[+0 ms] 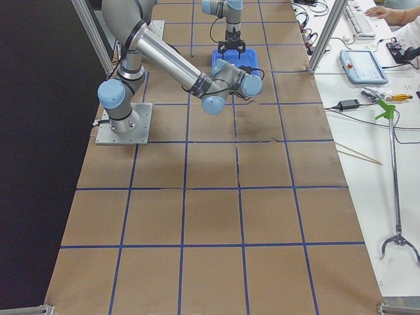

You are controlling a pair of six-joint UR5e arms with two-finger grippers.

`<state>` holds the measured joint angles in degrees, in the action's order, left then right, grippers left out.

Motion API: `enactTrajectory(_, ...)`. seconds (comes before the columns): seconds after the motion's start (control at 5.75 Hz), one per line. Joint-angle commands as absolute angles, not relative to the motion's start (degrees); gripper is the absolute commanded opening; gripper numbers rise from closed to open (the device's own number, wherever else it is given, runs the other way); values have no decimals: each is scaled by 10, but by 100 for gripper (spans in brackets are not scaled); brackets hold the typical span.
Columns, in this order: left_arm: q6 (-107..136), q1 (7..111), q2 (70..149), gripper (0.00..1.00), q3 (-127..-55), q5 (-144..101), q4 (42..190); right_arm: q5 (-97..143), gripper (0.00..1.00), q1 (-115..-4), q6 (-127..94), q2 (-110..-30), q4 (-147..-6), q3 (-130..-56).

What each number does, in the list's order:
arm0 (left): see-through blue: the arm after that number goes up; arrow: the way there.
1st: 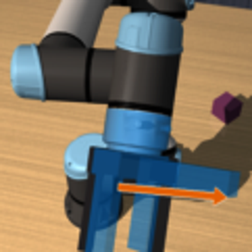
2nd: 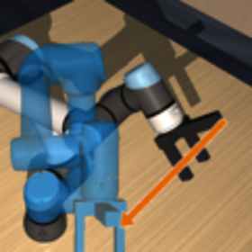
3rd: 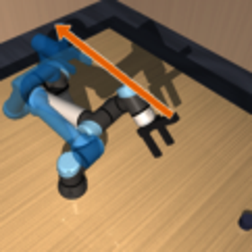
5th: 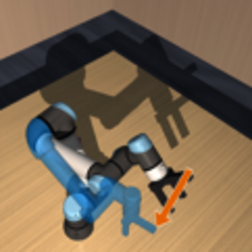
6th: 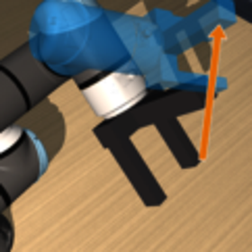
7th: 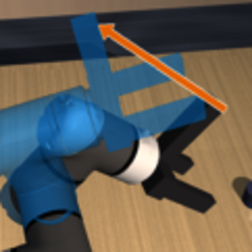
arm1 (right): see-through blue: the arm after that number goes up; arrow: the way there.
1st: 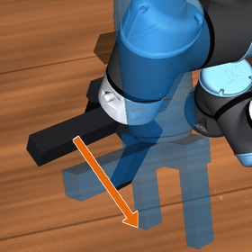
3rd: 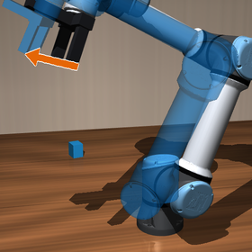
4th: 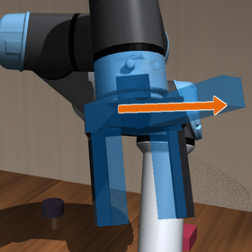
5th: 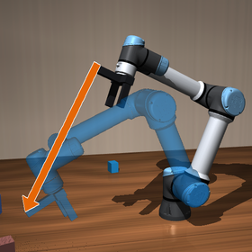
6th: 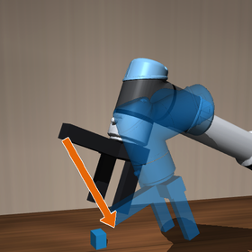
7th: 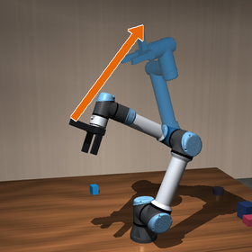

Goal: Assemble white blocks and place on blue tray

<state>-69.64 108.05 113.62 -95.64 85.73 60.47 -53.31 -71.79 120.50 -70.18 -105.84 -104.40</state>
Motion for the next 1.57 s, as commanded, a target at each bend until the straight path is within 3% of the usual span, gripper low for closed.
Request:
enactTrajectory(0.0, -695, 1044, 1019, 98, -913, 855, 825, -516, 22, -776, 1102, -702, -1160, -1075)
enactTrajectory(0.35, -669, 1037, 971, 98, -859, 866, 956, -501, 22, -850, 966, -696, -1279, -1088)
enactTrajectory(1.04, -349, 933, 933, 98, -877, 891, 897, -502, 22, -941, 796, -615, -1492, -1100)
enactTrajectory(1.39, -48, 929, 923, 98, -878, 935, 897, -508, 22, -941, 795, -601, -1499, -1100)
